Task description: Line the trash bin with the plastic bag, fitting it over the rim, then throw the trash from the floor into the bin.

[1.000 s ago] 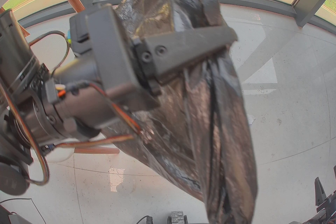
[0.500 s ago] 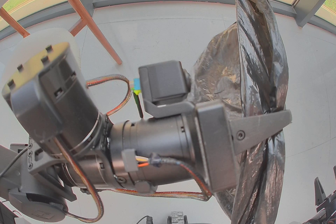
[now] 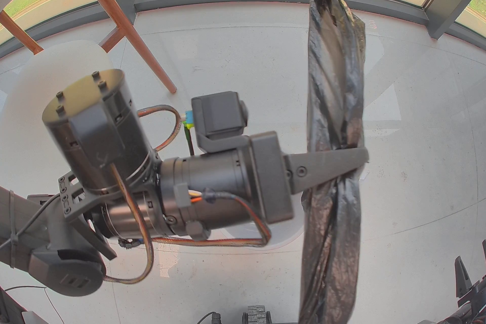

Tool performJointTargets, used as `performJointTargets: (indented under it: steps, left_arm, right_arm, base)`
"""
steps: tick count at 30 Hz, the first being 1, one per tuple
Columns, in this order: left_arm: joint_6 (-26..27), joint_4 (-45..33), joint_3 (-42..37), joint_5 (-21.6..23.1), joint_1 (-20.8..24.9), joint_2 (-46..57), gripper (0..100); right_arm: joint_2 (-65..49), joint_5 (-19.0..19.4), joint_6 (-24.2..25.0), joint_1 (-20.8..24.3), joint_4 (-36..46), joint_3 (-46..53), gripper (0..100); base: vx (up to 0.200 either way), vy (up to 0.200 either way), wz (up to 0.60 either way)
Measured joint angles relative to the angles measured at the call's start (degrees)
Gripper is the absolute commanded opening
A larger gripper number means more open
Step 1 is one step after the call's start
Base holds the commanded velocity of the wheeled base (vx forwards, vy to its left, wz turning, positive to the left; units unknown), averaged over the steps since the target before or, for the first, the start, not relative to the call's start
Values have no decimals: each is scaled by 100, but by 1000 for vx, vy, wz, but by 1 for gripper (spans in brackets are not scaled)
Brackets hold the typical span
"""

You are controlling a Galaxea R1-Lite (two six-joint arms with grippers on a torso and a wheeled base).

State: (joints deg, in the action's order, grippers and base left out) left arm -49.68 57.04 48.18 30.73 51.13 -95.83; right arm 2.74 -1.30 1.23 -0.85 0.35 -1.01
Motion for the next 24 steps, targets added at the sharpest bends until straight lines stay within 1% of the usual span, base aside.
performJointTargets:
  steps: [4, 6, 10, 16, 24]
  left_arm:
    - [46, 148, -227, 306, -397, -17, 0]
    - [85, 224, -354, 380, -551, -15, 0]
    - [121, 249, -596, 427, -763, 66, 0]
    - [137, 183, -841, 471, -935, 449, 0]
    - [145, -195, -1263, 510, -1334, 1161, 0]
  right_arm:
    - [0, 0, -1, 4, -2, 0, 100]
    - [0, 0, 0, 4, 0, 0, 100]
    - [10, 0, 0, 0, 0, 0, 100]
    - [34, 0, 0, 0, 0, 0, 100]
    - [54, 0, -1, 6, 0, 0, 100]
  base:
    - [0, 0, 0]
    - [0, 0, 0]
    - [0, 0, 0]
    - [0, 0, 0]
    - [0, 0, 0]
